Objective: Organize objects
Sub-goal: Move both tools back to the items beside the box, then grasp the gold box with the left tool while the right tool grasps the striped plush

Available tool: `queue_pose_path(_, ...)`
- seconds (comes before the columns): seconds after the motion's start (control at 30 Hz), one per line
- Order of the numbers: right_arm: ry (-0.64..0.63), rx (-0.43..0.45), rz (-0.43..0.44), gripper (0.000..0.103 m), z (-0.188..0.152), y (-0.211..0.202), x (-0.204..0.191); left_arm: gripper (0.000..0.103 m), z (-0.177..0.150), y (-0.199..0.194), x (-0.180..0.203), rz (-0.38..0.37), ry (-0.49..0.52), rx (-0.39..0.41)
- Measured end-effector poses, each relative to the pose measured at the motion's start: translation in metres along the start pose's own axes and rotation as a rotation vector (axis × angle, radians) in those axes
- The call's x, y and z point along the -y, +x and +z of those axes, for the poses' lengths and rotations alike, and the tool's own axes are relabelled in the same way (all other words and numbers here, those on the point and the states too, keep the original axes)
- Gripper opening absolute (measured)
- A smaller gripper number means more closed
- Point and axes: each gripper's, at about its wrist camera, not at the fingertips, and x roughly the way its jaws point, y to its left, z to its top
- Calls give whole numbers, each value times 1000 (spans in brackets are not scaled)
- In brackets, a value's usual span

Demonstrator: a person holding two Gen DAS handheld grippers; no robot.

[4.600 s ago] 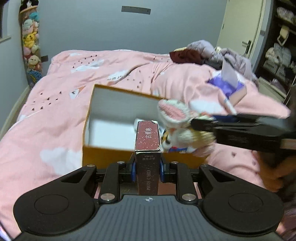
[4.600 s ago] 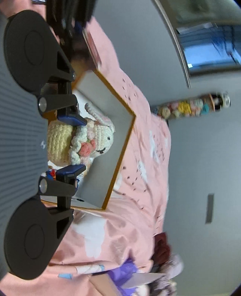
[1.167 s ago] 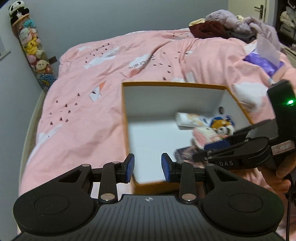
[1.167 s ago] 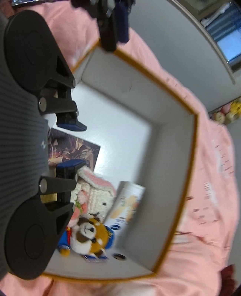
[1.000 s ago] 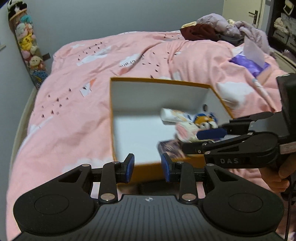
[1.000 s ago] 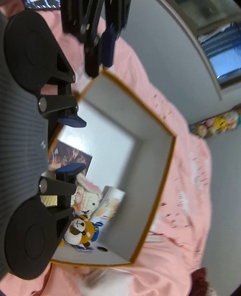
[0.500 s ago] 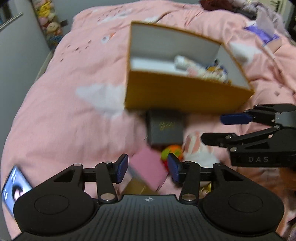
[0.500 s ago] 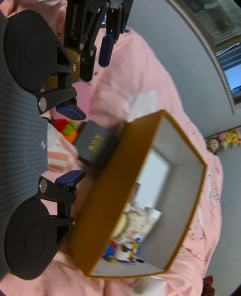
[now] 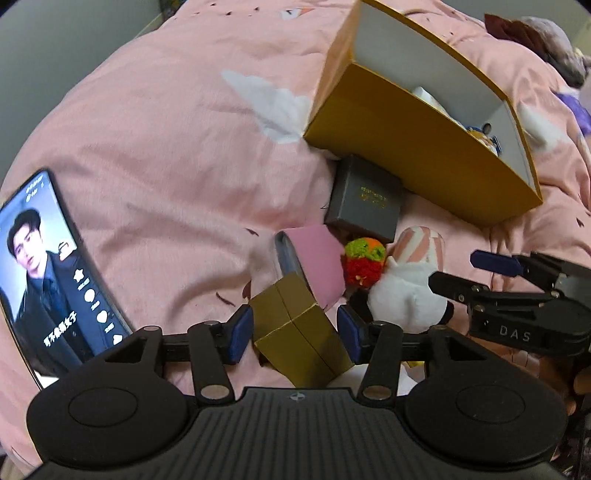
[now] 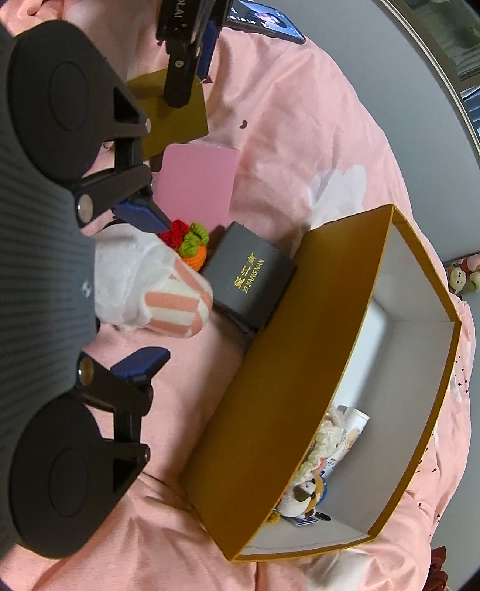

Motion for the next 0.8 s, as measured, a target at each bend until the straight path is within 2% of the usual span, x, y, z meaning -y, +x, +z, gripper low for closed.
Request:
queue_pose_path(0.1,4,-14,0,70,-2,3,1,62,1,5,-4,-19,-52,-24)
queue_pose_path(0.43,5,-33,14,70,-3,11,0,69,-4,27,-2,2,-56,-73)
queue_pose_path(0.6,6,-39,12,70,-2,15,-1,61,-5,32,9,46,-6,-30)
queue_pose_path(0.7,16,-57,15,70,-3,21,-1,60,-3,26,8,29,-9,7)
queue_pose_path(0.8,46,-90,28,71,-4,29,2,58,-1,12,9,15,7,80)
